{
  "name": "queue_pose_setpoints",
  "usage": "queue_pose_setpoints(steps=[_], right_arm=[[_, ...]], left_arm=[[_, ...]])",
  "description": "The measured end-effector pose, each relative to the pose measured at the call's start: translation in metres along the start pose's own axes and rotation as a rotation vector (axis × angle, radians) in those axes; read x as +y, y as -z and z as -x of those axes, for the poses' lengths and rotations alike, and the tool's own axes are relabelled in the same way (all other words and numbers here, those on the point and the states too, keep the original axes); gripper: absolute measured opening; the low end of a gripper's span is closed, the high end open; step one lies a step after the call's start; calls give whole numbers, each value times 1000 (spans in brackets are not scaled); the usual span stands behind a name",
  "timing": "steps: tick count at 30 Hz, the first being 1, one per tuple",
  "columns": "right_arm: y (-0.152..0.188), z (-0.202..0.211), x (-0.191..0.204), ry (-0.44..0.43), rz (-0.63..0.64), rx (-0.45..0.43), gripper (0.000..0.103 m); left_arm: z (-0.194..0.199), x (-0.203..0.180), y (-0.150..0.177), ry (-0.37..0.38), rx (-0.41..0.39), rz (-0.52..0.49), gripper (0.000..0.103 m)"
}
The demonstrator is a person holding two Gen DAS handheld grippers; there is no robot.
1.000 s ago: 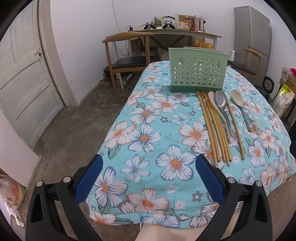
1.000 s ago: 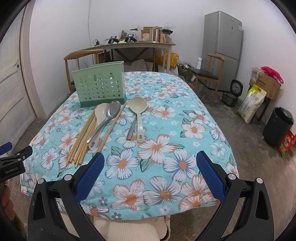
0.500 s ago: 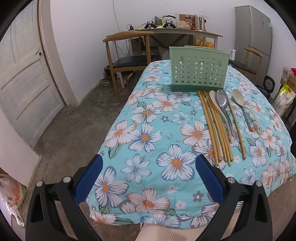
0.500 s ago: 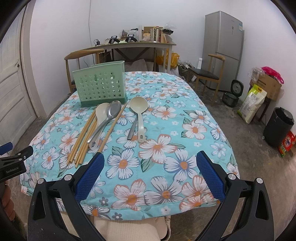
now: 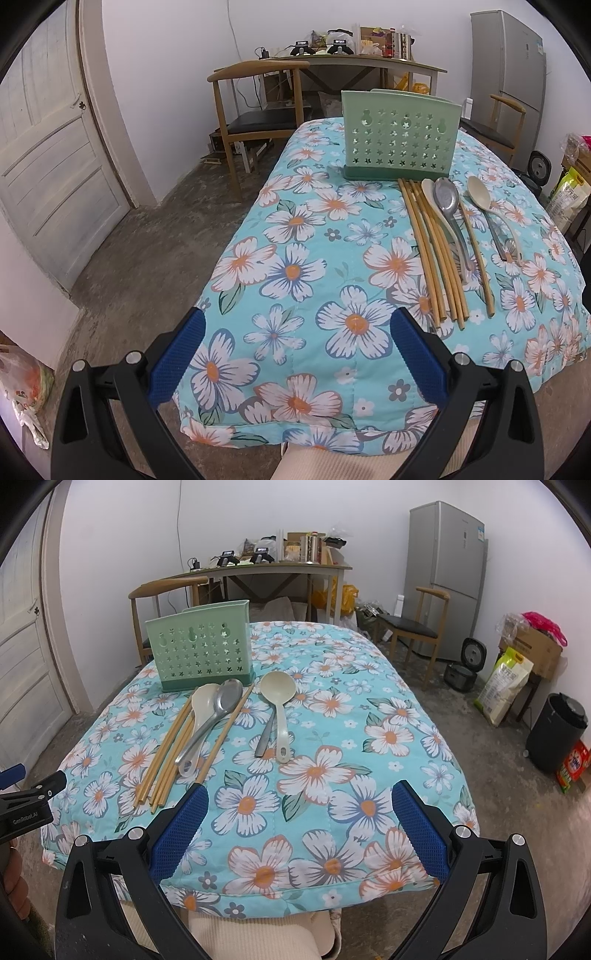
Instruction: Organize utensils
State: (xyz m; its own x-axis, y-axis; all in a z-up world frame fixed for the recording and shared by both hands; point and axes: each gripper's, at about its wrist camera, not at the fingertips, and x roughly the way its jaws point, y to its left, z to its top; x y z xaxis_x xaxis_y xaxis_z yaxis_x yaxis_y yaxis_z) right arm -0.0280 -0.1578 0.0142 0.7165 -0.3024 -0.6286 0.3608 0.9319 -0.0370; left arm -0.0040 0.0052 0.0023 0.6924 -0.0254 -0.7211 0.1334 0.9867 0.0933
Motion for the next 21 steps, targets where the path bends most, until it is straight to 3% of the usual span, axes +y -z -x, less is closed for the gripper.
queue_pose_setpoints(steps=[21], right_arm=[[-8, -10, 8, -11, -5, 14, 95]], left_arm=[[-11, 1, -12, -21, 14, -7, 97]])
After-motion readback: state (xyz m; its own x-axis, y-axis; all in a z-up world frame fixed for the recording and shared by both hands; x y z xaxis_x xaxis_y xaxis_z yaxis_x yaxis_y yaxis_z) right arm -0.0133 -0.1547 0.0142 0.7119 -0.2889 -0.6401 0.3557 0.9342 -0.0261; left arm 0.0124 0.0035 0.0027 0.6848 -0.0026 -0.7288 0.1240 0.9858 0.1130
